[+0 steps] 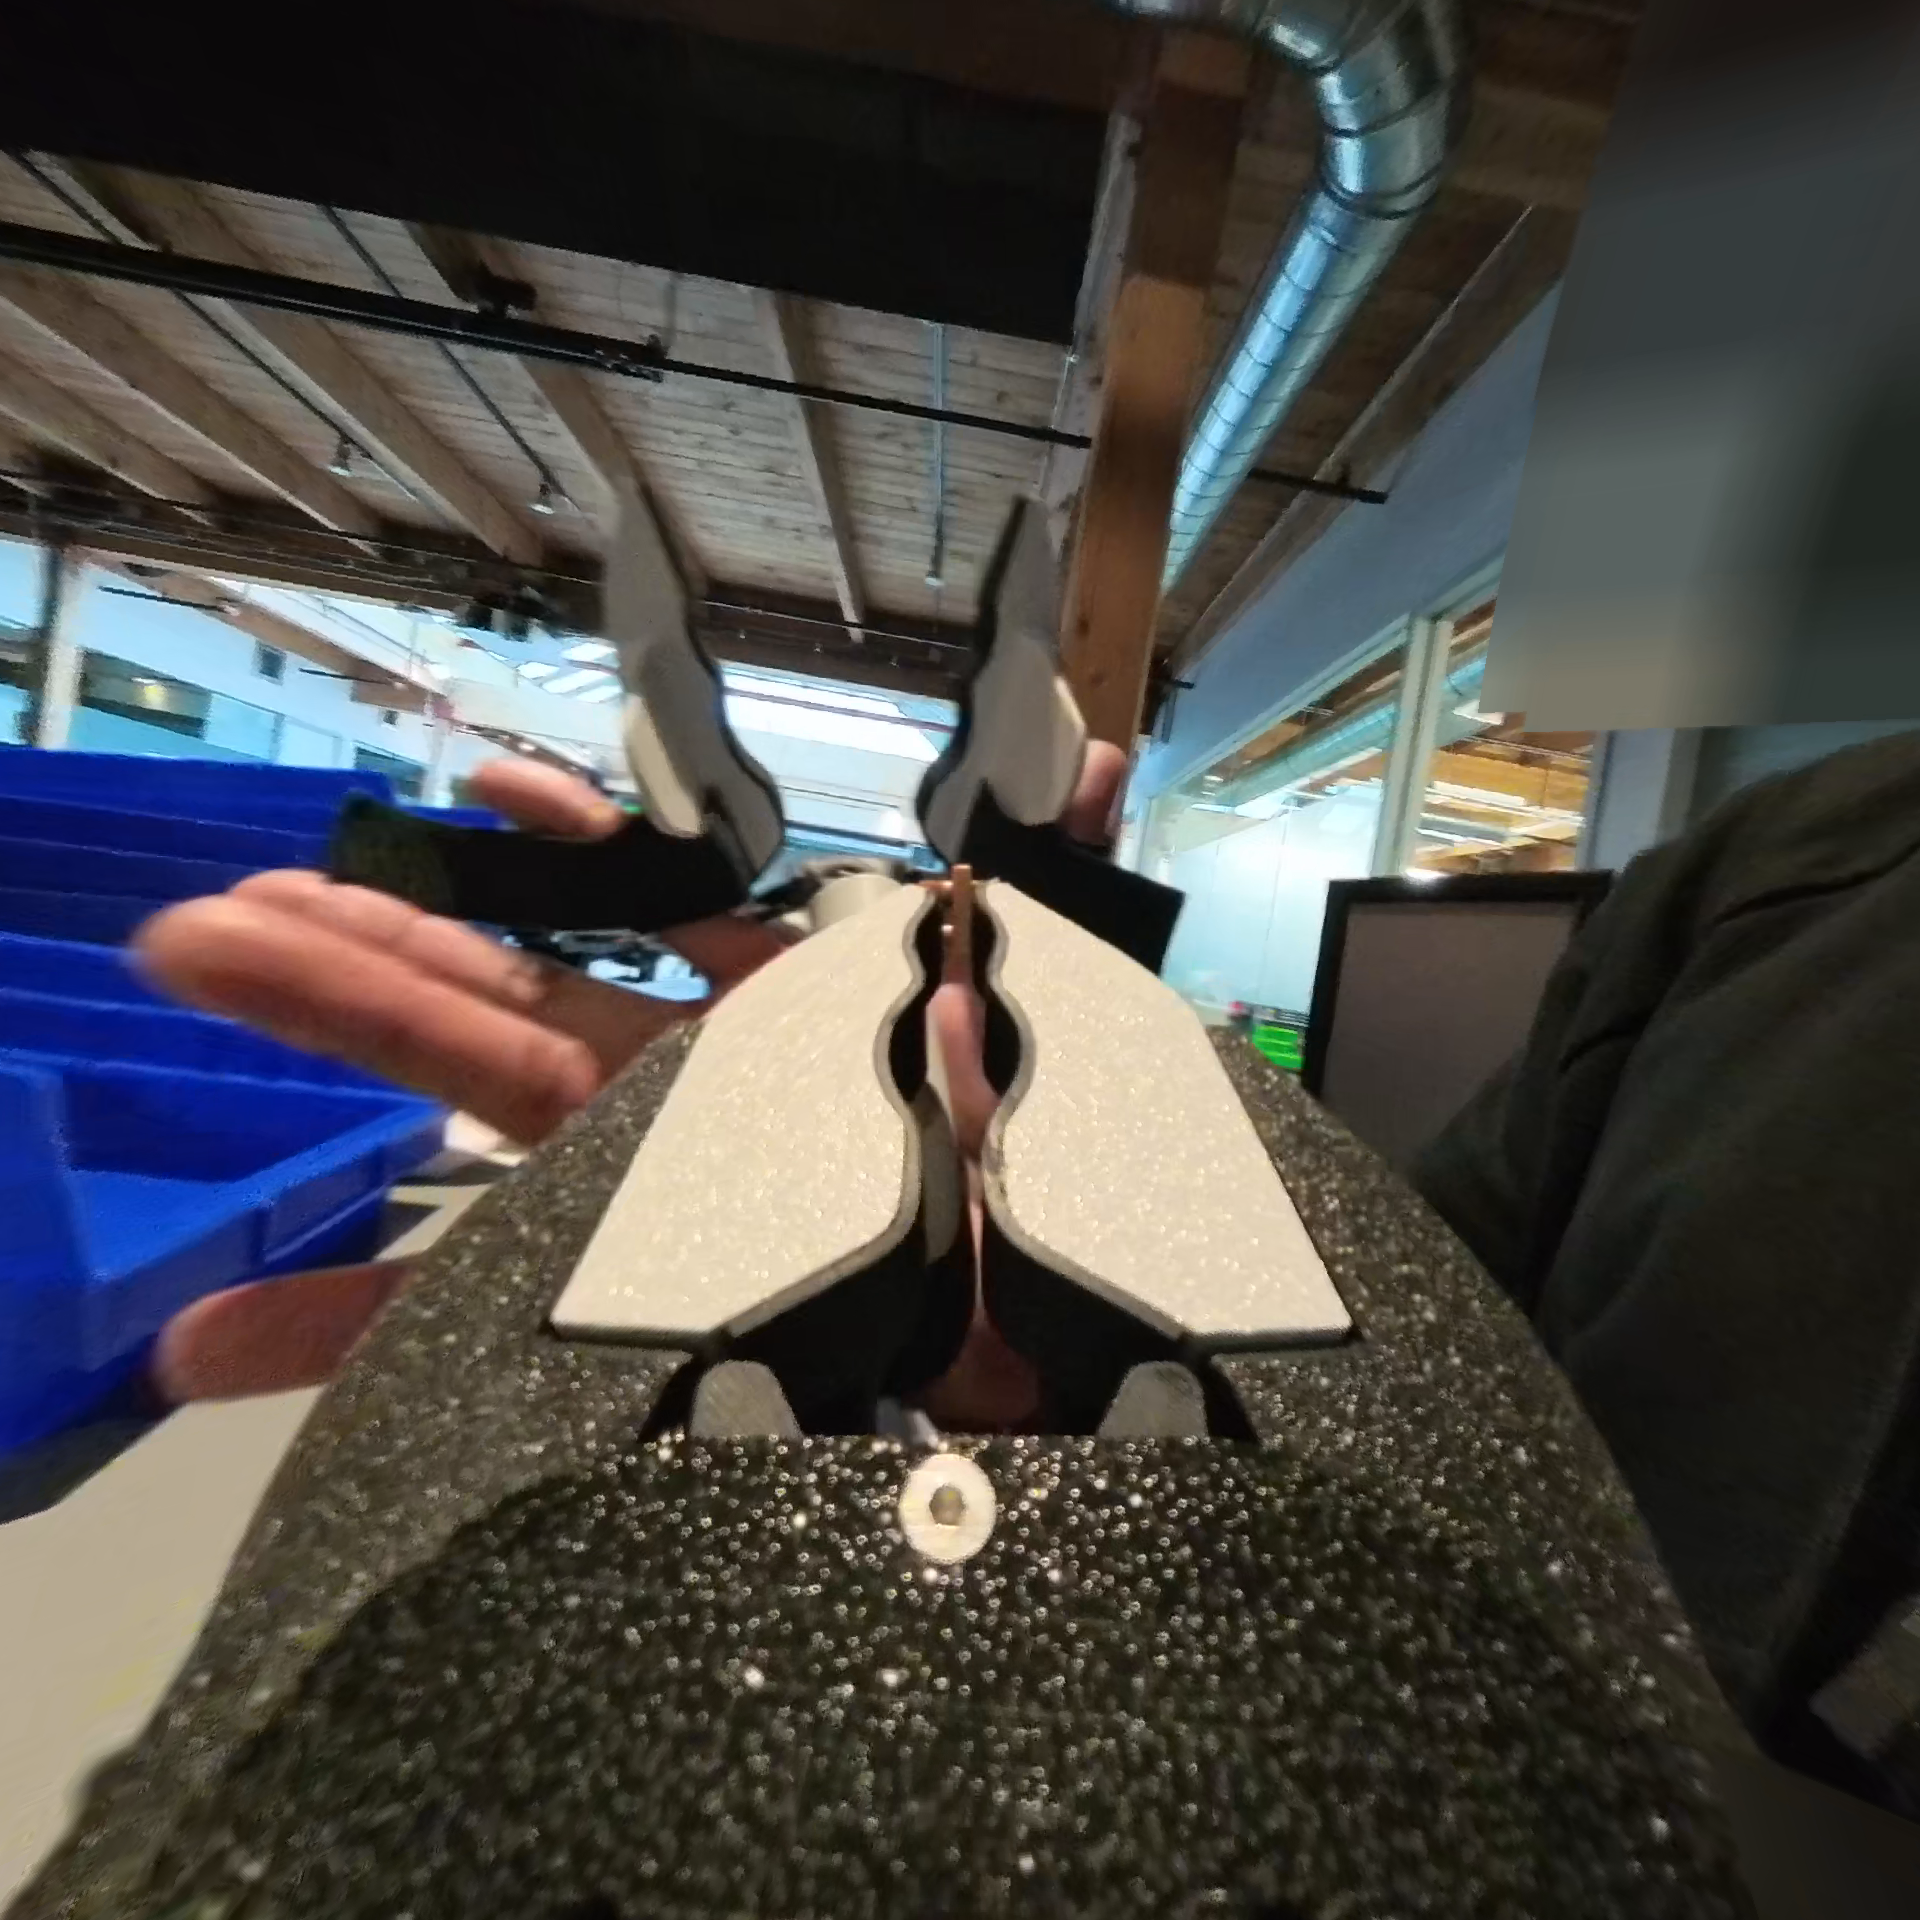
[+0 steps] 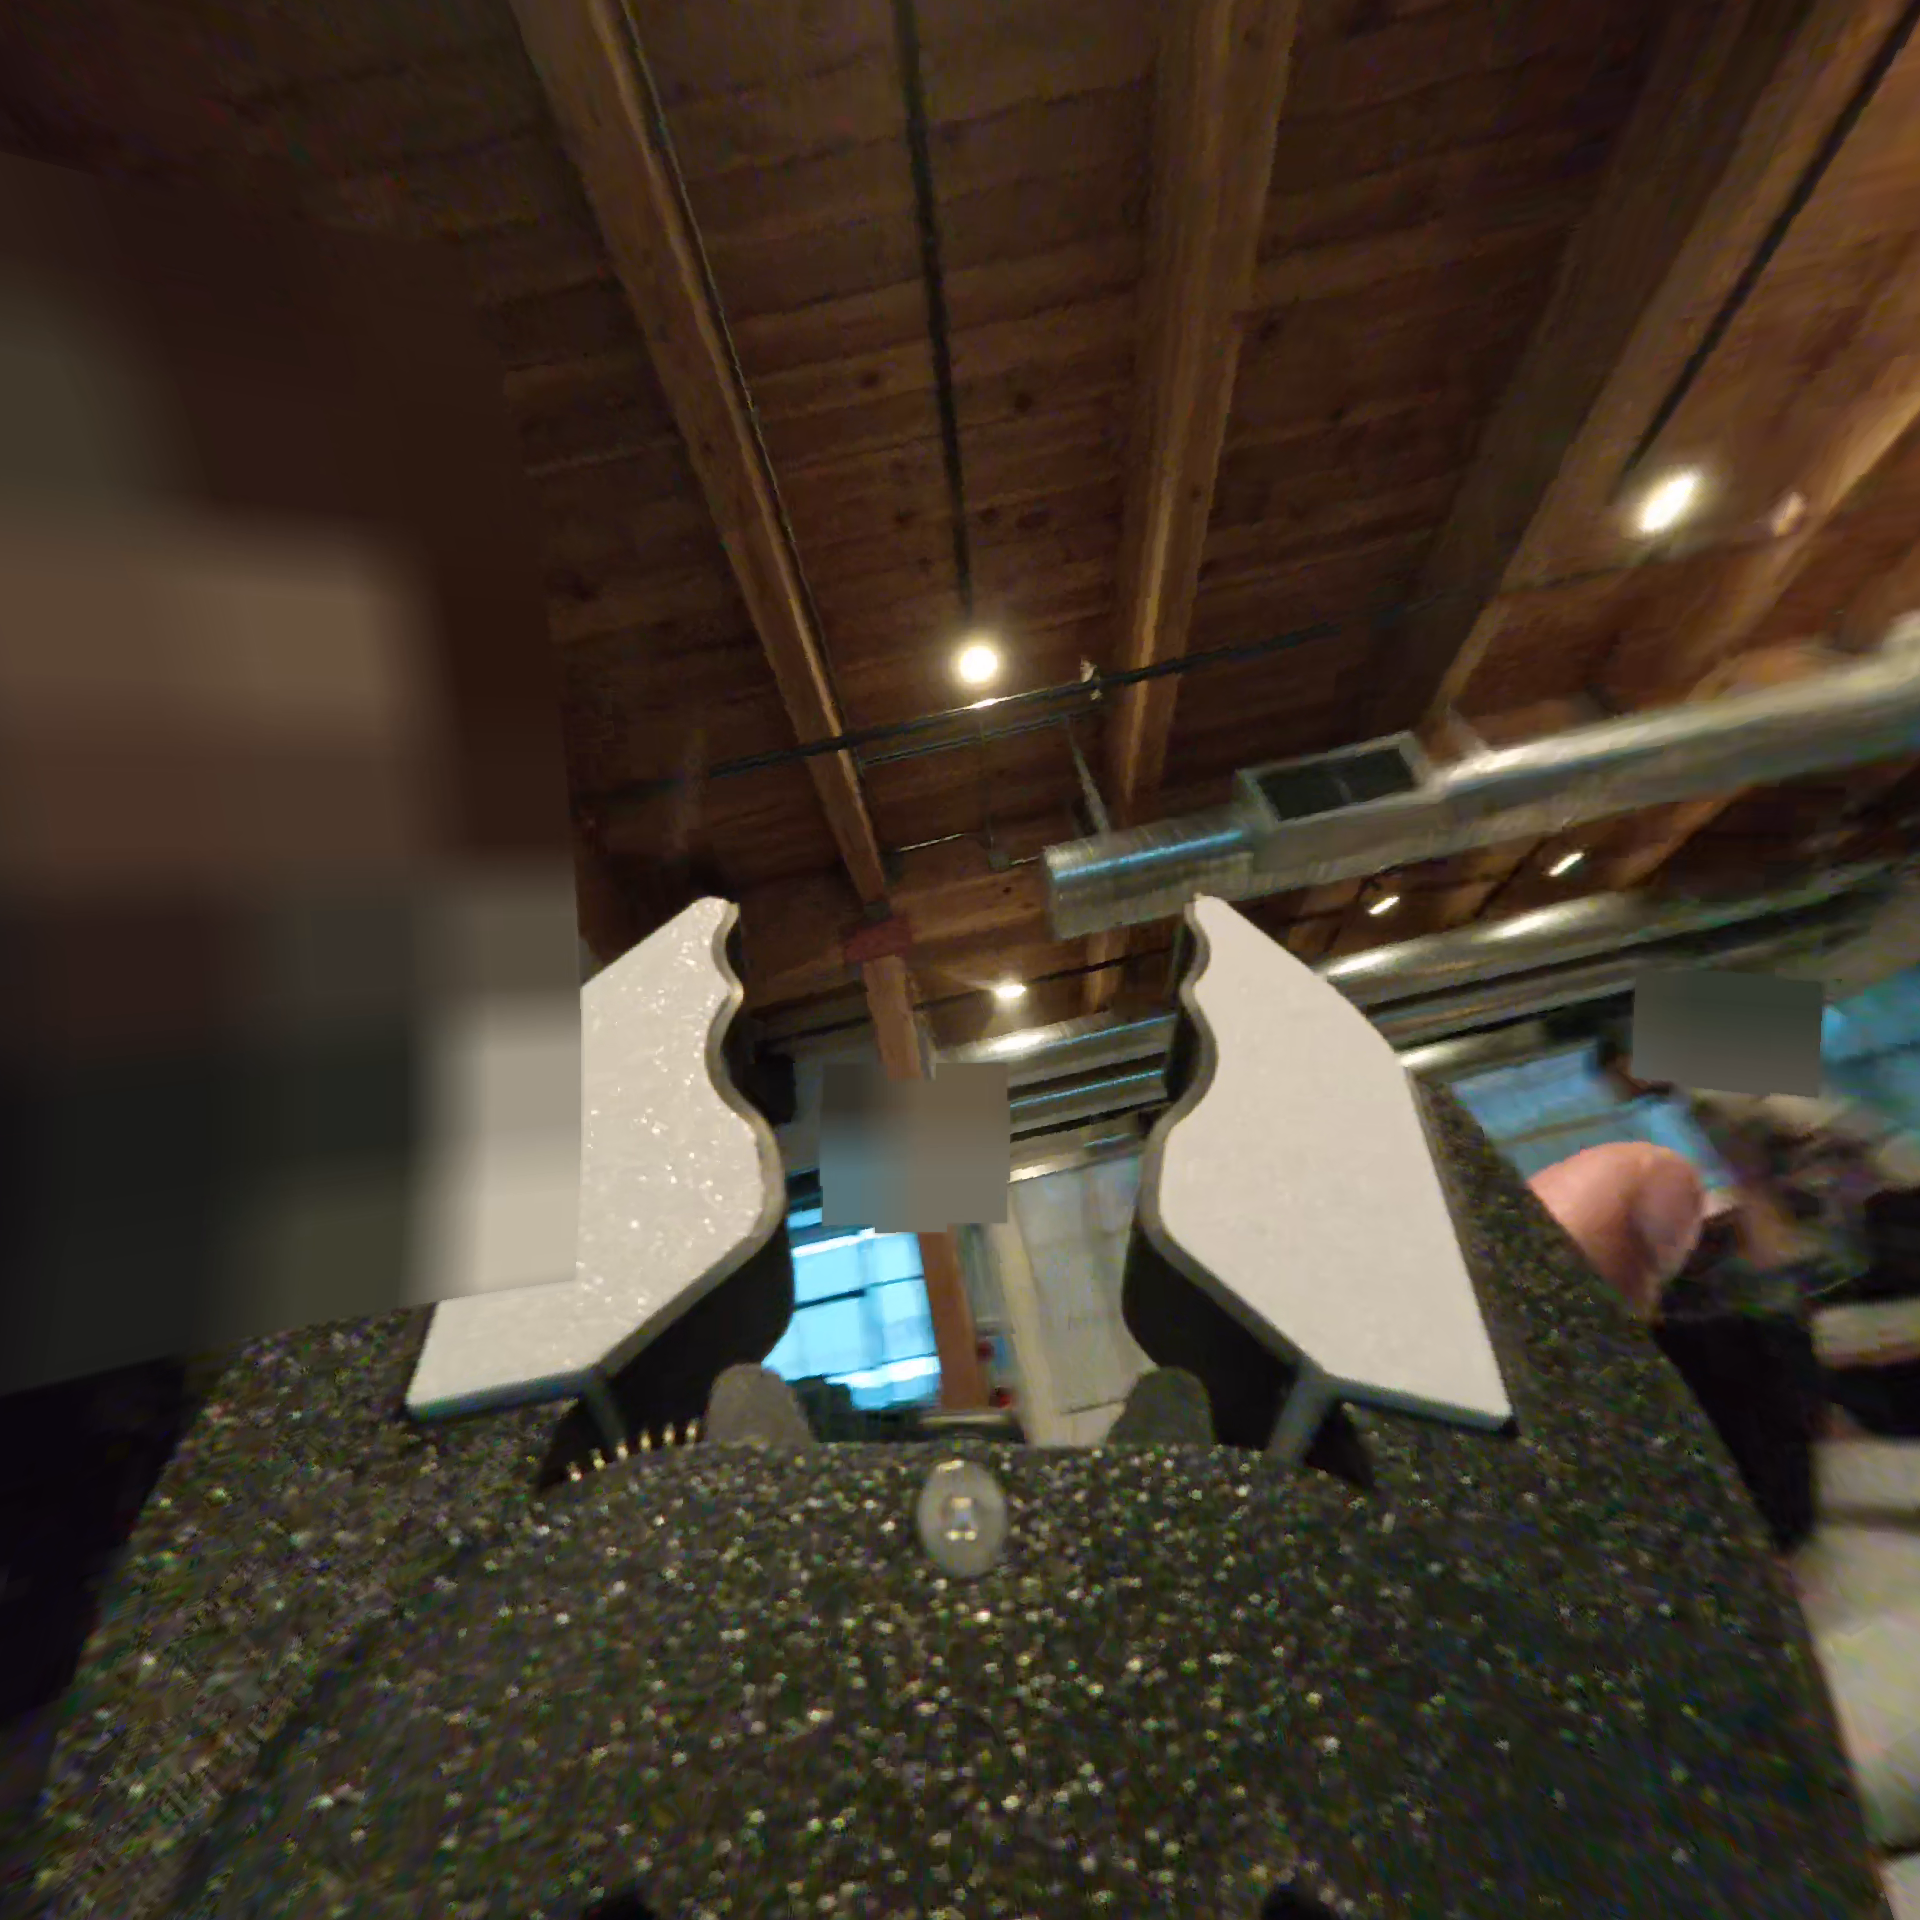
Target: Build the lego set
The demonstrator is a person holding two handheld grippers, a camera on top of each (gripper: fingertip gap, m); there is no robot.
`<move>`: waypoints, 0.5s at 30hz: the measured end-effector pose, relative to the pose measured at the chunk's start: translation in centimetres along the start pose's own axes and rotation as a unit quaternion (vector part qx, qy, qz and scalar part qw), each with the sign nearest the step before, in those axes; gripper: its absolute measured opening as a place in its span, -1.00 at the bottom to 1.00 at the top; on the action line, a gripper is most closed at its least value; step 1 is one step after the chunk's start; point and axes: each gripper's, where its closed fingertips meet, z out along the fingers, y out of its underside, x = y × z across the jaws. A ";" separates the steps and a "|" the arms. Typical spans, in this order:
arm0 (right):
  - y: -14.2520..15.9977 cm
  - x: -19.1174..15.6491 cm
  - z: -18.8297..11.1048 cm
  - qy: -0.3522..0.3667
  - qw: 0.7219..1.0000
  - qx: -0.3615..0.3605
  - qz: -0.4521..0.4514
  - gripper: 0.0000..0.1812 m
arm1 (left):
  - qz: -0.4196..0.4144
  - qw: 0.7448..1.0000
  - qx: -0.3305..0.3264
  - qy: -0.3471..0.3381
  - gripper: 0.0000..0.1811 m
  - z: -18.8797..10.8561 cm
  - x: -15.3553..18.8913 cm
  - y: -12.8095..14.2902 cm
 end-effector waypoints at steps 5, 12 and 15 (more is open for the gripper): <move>-0.5 1.1 -0.9 0.033 0.985 -0.063 -0.159 -0.13 | -0.010 0.999 0.036 -0.033 -0.96 -1.7 -2.1 -2.4; 6.5 3.1 -3.7 0.055 0.911 -0.331 -0.238 -0.13 | 0.131 0.980 -0.109 -0.099 -0.95 -2.7 -4.4 -1.6; 8.3 2.7 -4.1 0.041 0.895 -0.368 -0.247 -0.06 | 0.184 0.964 -0.158 -0.113 -0.95 -3.0 -4.6 -1.5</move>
